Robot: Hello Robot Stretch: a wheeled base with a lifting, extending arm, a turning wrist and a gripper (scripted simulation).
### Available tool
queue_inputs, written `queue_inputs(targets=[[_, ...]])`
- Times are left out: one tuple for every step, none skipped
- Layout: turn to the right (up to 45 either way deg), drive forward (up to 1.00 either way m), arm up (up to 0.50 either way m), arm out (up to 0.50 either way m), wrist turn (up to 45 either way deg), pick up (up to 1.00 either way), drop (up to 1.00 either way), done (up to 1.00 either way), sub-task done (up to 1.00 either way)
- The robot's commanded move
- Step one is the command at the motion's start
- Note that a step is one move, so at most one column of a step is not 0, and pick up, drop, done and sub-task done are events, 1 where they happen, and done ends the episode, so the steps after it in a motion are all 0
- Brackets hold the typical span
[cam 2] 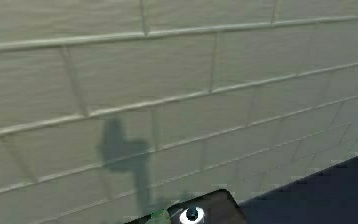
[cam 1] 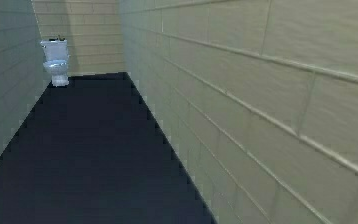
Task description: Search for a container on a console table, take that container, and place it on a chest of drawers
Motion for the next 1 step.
queue_inputs(targets=[[0.0,0.00,0.00,0.20,0.0,0.00,0.00,0.00,0.00]])
